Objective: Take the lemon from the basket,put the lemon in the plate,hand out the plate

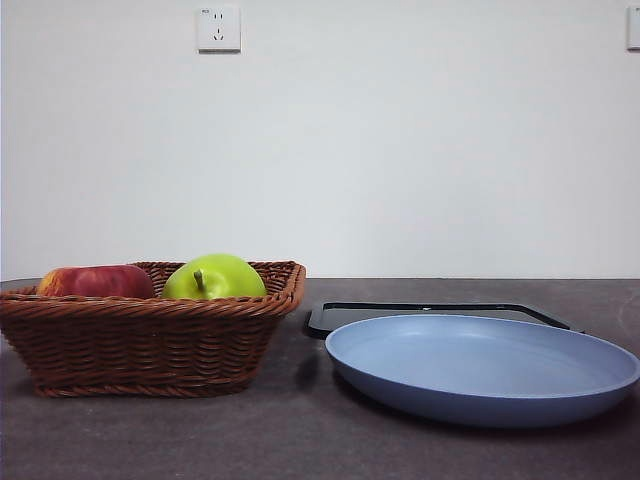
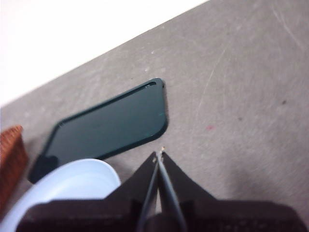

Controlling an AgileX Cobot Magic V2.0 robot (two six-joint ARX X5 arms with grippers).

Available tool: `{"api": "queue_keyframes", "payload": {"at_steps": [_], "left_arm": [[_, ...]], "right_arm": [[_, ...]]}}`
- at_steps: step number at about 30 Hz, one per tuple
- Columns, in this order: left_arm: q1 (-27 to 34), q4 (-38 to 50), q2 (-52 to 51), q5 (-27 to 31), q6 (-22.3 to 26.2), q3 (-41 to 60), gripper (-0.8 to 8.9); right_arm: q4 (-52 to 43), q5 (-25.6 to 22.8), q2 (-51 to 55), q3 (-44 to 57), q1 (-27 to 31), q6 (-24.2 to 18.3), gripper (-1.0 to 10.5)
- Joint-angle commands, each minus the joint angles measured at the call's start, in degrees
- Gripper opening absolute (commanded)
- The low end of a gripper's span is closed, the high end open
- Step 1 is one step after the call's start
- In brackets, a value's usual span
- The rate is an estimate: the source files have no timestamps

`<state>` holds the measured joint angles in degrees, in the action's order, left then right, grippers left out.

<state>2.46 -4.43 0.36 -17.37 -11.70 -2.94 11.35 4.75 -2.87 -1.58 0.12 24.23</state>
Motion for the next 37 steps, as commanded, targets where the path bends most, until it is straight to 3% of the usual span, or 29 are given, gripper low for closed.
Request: {"api": "queue_keyframes", "payload": {"at_steps": [1, 6, 8, 12, 16, 20, 24, 37], "left_arm": [[0.1, 2.0, -0.1, -6.2, -5.3, 0.3, 0.08], [0.1, 6.2, -0.1, -16.5, -7.5, 0.3, 0.08], [0.1, 7.6, -0.1, -17.7, -9.0, 0.3, 0.07], [0.2, 7.3, -0.1, -14.9, -14.5, -0.8, 0.06], [0.2, 3.2, 1.2, -11.2, -15.2, -4.0, 0.07], [0.2, -0.8, 5.3, -9.6, -15.1, -8.5, 0.07], [0.1, -2.1, 11.7, -9.7, -14.4, -13.5, 0.07], [-0.8, -15.0, 35.8, -17.4, -1.9, -33.6, 0.07]], "right_arm": [[-0.6, 2.3, 0.1, 0.3, 0.1, 7.5, 0.0], [-0.9, 9.6, 0.1, 0.1, 0.1, 7.4, 0.0], [-0.7, 11.8, 0.0, -0.6, 0.1, 7.5, 0.0], [-0.1, 13.4, -1.1, -4.2, 0.1, 7.5, 0.0], [2.4, 13.4, -4.5, -10.0, 0.1, 6.7, 0.0], [6.4, 13.4, -10.0, -16.9, 0.1, 3.3, 0.0], [11.5, 13.4, -16.6, -24.3, 0.1, -0.7, 0.0], [23.9, 13.4, -39.2, -38.5, 0.1, -12.8, 0.0]]}}
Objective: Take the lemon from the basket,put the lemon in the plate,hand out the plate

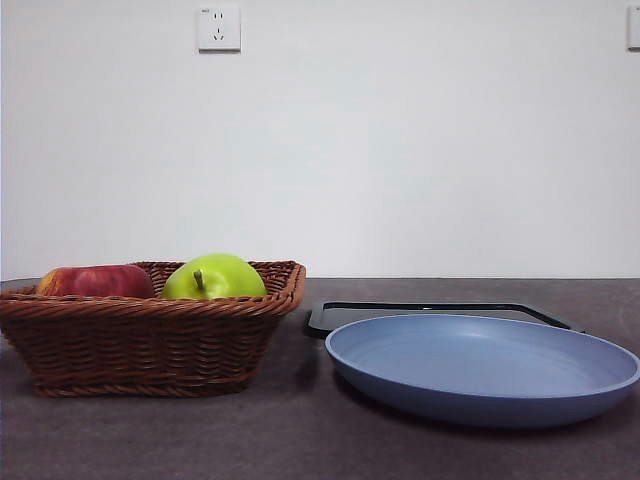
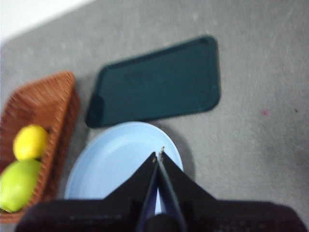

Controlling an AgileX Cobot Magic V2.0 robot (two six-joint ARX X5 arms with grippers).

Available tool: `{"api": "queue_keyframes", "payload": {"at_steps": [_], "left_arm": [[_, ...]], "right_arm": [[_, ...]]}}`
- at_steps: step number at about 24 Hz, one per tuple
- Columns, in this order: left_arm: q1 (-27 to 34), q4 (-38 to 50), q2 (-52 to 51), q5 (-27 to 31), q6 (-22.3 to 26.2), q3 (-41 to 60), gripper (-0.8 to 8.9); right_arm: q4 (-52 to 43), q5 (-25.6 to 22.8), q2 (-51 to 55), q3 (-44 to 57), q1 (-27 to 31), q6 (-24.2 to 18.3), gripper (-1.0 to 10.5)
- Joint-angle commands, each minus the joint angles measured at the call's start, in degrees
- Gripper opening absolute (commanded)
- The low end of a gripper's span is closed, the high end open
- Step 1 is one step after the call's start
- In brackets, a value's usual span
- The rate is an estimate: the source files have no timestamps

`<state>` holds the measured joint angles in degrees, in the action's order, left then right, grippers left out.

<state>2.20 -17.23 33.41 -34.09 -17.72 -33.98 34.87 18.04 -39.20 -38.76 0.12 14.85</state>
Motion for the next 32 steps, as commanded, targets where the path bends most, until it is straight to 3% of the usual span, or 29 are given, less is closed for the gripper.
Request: {"api": "queue_keyframes", "payload": {"at_steps": [1, 6, 9, 13, 14, 17, 18, 23, 32], "left_arm": [[-0.9, -3.9, 4.2, -0.5, 5.1, -4.0, 0.07], [-3.4, -13.2, 11.3, 1.5, 12.7, -10.1, 0.07], [-5.3, -14.6, 13.0, 5.0, 13.3, -11.2, 0.06], [-6.1, -15.0, 13.6, 5.1, 13.3, -11.2, 0.11], [-6.1, -15.0, 13.6, 5.1, 13.3, -11.2, 0.32], [-6.1, -14.9, 13.6, 5.7, 11.3, -11.2, 3.05], [-6.1, -15.0, 13.6, 5.6, 11.2, -11.2, 3.43], [-6.1, -16.2, 13.6, 5.5, 11.3, -11.2, 3.50], [-6.1, -16.3, 13.6, 5.3, 11.3, -11.2, 3.50]], "right_arm": [[0.6, 0.1, -4.3, -1.5, 0.1, -3.7, 0.0], [1.9, 3.7, -12.3, -1.8, -0.7, -6.0, 0.0], [1.9, 4.4, -17.0, -1.8, -1.7, -7.1, 0.3], [1.6, 4.4, -25.7, -1.8, -3.7, -7.0, 1.2], [1.5, 4.4, -27.8, -1.8, -4.0, -7.0, 1.6], [-0.4, 4.4, -33.8, -1.8, -5.2, -6.9, 2.8], [-1.4, 4.5, -35.3, -1.8, -5.4, -6.8, 2.9], [-7.0, 4.5, -40.7, -1.8, -6.7, -4.6, 2.8], [-8.3, 4.5, -44.9, -1.8, -7.1, -3.8, 0.3]]}}
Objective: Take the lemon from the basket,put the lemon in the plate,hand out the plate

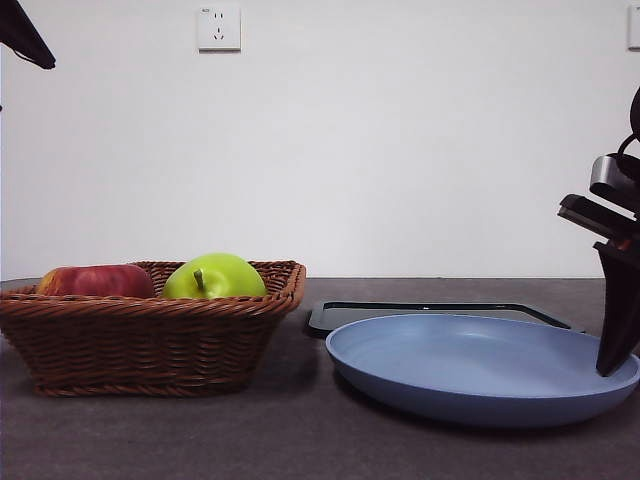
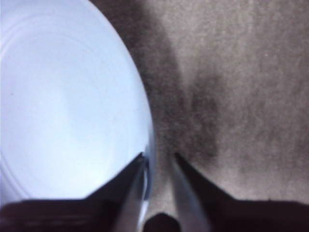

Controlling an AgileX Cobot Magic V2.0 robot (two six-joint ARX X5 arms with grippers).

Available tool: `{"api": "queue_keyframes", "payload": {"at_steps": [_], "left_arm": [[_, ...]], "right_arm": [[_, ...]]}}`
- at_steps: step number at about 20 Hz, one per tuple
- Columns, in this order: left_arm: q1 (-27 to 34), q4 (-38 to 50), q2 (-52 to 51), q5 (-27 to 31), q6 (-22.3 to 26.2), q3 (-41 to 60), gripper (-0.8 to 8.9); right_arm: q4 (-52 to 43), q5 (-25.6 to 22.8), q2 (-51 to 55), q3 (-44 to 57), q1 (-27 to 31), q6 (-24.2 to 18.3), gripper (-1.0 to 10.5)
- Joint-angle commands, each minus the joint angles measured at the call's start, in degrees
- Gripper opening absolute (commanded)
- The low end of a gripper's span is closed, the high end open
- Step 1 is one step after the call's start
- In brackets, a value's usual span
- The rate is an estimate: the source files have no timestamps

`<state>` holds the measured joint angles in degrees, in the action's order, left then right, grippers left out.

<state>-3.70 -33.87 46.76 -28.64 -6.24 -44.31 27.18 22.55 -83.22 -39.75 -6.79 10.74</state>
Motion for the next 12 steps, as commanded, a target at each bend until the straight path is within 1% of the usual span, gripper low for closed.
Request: {"api": "queue_keyframes", "payload": {"at_steps": [1, 3, 6, 10, 12], "left_arm": [[-0.2, 0.3, 0.2, -0.2, -0.2, -0.8, 3.50], [-0.2, 0.4, 0.2, -0.4, -0.5, -0.8, 3.50], [-0.2, 0.6, 0.2, -2.1, -4.1, -0.8, 3.50], [-1.8, 2.2, 0.2, -3.0, -7.3, -0.8, 3.50], [-3.3, 2.7, 1.3, -2.7, -7.6, -1.2, 3.50]], "right_arm": [[-0.6, 0.0, -0.9, -0.8, -0.2, 0.3, 0.1], [-0.6, 0.1, -0.8, -0.9, -0.2, 0.4, 0.0], [0.3, 0.0, 1.3, -0.9, 0.0, 0.4, 0.0], [3.7, 0.0, 8.5, -1.0, 0.0, 0.4, 0.0], [5.8, 0.0, 12.9, -1.0, 0.0, 0.4, 0.0]]}}
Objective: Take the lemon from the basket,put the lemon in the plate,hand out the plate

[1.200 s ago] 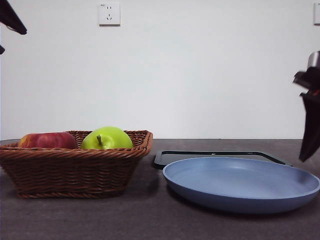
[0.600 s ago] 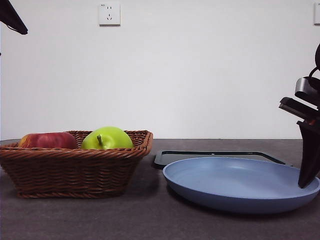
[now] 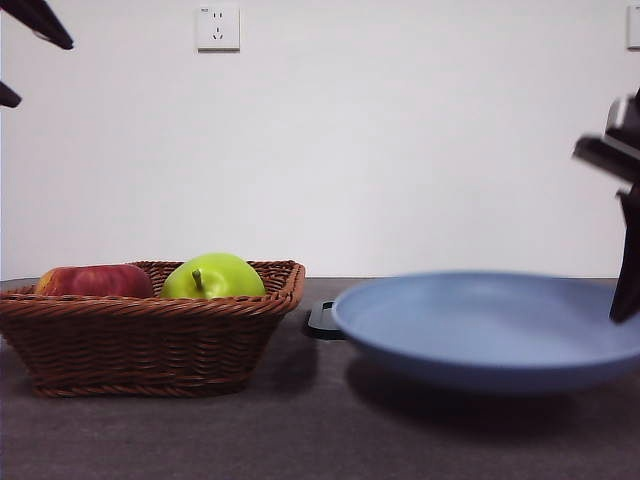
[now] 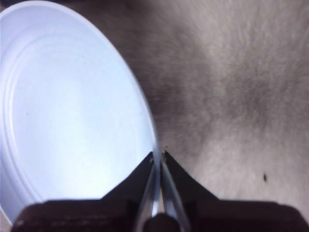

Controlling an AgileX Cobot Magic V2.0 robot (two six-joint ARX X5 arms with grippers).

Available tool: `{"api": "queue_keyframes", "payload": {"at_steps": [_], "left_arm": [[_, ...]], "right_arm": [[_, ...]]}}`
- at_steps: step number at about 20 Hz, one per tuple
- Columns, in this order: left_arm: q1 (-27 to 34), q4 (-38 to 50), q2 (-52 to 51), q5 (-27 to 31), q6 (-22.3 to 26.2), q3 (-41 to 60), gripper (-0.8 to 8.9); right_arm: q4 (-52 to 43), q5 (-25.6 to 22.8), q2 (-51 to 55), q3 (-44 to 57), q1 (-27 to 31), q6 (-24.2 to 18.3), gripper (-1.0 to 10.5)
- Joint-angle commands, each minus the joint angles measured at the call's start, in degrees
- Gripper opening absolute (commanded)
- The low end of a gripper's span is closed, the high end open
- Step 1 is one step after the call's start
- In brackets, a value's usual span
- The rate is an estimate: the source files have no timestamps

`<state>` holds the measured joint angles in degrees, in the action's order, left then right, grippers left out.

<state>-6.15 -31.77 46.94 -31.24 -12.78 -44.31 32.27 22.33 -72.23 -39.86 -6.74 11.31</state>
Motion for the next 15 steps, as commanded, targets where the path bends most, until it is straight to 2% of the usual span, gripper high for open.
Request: {"api": "queue_keyframes", "payload": {"at_steps": [1, 5, 9, 12, 14, 15], "left_arm": [[-1.8, 0.1, 2.5, 0.2, -1.0, -2.0, 3.50], [-7.1, -2.5, 11.8, 6.0, 0.2, -8.1, 3.50], [-14.0, -5.3, 23.8, 16.5, 4.5, -16.5, 3.65], [-17.4, -7.5, 31.9, 21.0, 5.4, -21.7, 3.93], [-19.0, -7.0, 36.5, 21.6, 5.5, -24.5, 3.93], [-19.6, -6.8, 38.6, 24.0, 5.5, -25.7, 3.93]], "right_arm": [[1.6, 0.2, 4.0, -0.9, 0.0, -0.2, 0.0], [4.5, 0.1, 11.8, -0.9, 0.0, -0.2, 0.0], [5.8, 0.1, 17.2, -0.9, 0.0, -0.2, 0.0], [6.7, 0.1, 19.3, -0.9, 0.0, -0.2, 0.0], [7.2, 0.1, 19.9, -0.9, 0.0, -0.2, 0.0], [7.3, 0.1, 20.0, -0.9, 0.0, -0.2, 0.0]]}}
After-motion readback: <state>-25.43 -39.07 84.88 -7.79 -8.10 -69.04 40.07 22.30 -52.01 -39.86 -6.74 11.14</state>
